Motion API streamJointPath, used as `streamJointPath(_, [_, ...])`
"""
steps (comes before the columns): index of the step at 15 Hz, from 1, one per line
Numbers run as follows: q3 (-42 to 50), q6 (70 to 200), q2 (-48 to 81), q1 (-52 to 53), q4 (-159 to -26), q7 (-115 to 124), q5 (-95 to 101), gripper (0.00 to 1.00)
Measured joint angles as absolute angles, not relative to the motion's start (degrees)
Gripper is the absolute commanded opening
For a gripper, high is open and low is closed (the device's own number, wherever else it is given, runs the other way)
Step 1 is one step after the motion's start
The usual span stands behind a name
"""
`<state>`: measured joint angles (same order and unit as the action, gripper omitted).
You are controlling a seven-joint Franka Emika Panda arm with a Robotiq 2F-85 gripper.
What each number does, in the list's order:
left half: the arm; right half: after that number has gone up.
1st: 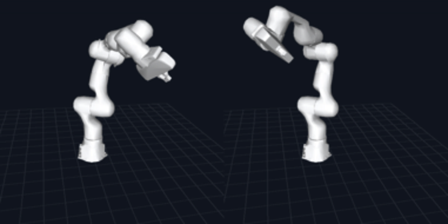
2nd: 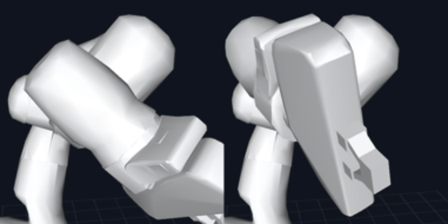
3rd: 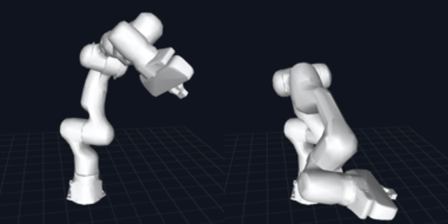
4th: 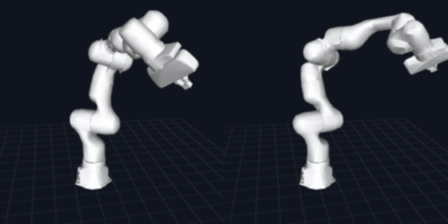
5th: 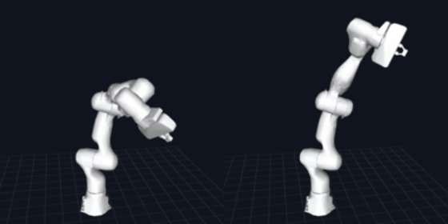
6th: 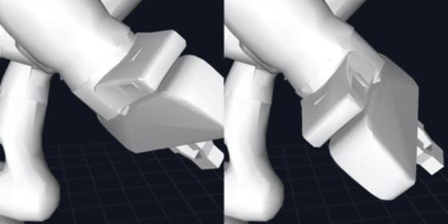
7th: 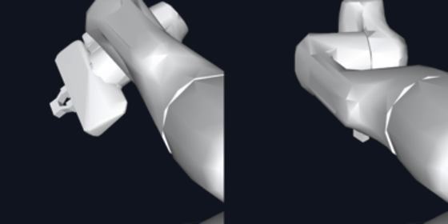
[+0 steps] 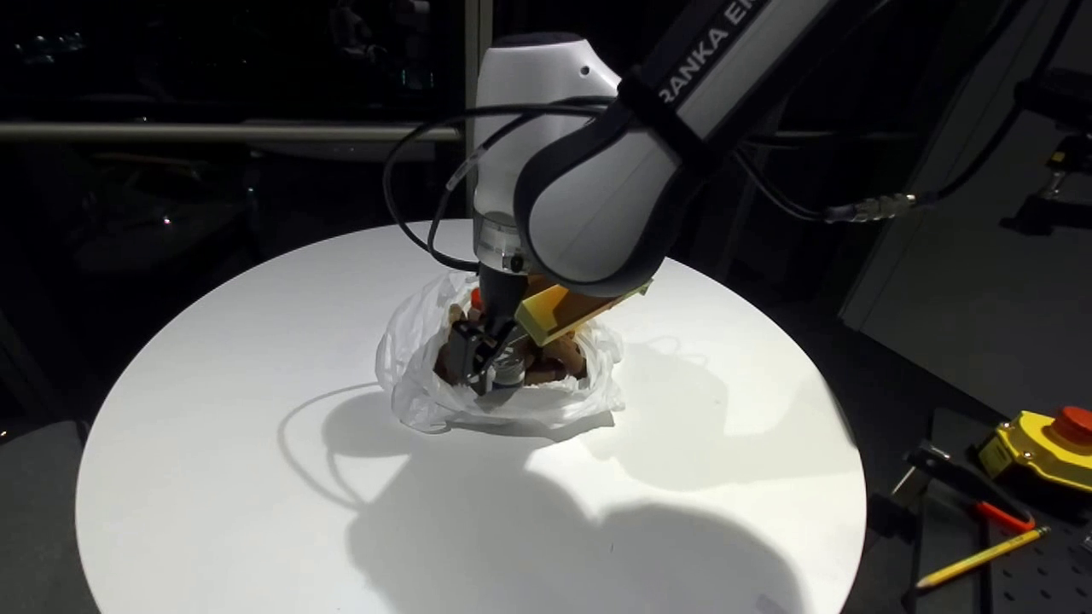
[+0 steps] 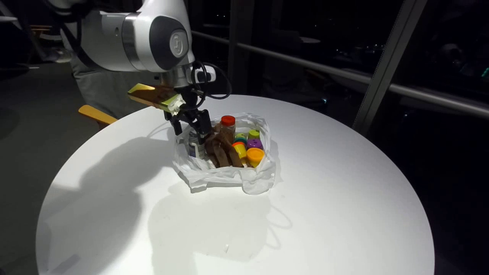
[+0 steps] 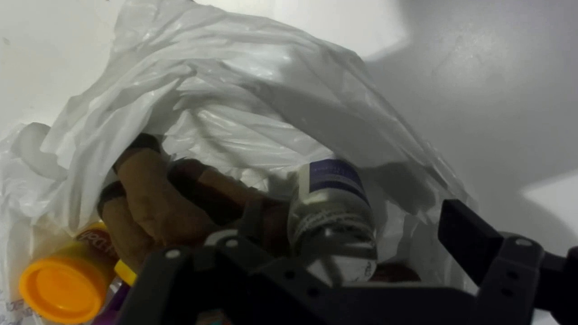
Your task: Pick up the objects from the plastic and put them on the table
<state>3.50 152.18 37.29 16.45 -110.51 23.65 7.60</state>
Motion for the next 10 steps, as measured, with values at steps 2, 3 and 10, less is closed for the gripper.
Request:
streamJointPath(2, [5.2, 153.4, 38.8, 17.9, -109.5, 25.4, 7.7, 0.99])
streamJointPath(3, [6.0, 153.9, 39.3, 18.6, -109.0, 26.1, 7.7, 0.99])
streamJointPath(10, [8.4, 155.5, 39.2, 20.4, -107.9, 29.6, 7.6, 0.81])
